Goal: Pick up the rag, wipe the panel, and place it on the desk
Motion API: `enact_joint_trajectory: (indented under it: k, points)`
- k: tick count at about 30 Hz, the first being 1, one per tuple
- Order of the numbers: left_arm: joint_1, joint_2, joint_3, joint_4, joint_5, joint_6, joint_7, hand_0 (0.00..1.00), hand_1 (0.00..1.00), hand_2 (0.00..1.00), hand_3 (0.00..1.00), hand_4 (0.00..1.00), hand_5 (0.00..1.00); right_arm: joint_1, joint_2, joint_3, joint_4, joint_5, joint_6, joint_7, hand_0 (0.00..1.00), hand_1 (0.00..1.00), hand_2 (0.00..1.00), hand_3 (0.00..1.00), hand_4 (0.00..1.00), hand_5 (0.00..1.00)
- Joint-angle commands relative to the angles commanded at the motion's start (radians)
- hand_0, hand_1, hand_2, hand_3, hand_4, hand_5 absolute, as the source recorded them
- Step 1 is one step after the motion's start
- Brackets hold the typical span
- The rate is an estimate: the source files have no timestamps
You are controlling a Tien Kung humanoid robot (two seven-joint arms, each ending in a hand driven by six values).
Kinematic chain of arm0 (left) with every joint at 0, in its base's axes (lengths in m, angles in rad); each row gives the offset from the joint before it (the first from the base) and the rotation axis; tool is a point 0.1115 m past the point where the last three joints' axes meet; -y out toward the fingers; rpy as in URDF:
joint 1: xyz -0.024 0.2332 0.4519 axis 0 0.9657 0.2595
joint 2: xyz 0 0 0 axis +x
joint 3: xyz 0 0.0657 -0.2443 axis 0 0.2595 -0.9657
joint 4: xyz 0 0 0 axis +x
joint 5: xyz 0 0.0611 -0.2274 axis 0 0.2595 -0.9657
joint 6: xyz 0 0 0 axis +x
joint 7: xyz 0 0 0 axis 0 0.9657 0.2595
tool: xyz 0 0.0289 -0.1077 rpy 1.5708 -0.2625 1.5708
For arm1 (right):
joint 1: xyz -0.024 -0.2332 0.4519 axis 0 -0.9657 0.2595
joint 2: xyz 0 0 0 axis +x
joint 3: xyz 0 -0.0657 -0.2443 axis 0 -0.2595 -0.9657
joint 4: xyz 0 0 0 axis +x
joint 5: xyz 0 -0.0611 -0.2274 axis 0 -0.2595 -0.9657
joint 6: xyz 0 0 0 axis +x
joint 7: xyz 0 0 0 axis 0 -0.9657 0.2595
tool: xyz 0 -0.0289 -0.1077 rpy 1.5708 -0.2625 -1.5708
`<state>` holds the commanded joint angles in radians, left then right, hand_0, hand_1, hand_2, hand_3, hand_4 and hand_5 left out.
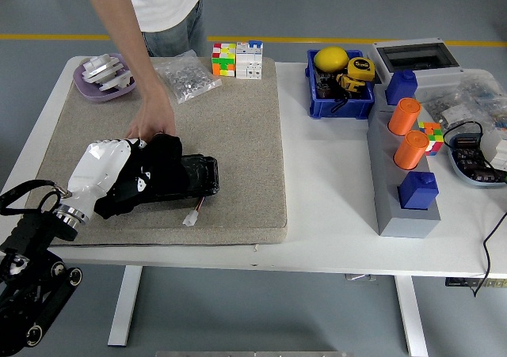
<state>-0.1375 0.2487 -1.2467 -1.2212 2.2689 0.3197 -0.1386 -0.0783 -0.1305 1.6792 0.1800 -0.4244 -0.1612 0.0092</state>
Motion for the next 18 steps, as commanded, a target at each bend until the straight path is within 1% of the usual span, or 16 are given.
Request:
enact_joint_trajectory:
  k: [8, 18]
  points:
    - [0.027, 0.017, -0.067, 0.015, 0.000, 0.001, 0.001, 0.246, 0.302, 0.536, 0.500, 0.217, 0.002, -0.001, 0.002, 0.026, 0.000, -0.022, 0.005, 0.002, 0.761, 0.640, 0.678, 0.607, 0.998, 0.490]
    - [0.059, 0.028, -0.112, 0.020, 0.000, 0.006, 0.004, 0.245, 0.302, 0.536, 0.500, 0.219, 0.002, -0.002, 0.000, 0.027, 0.000, -0.023, 0.004, 0.002, 0.762, 0.640, 0.677, 0.606, 0.998, 0.492]
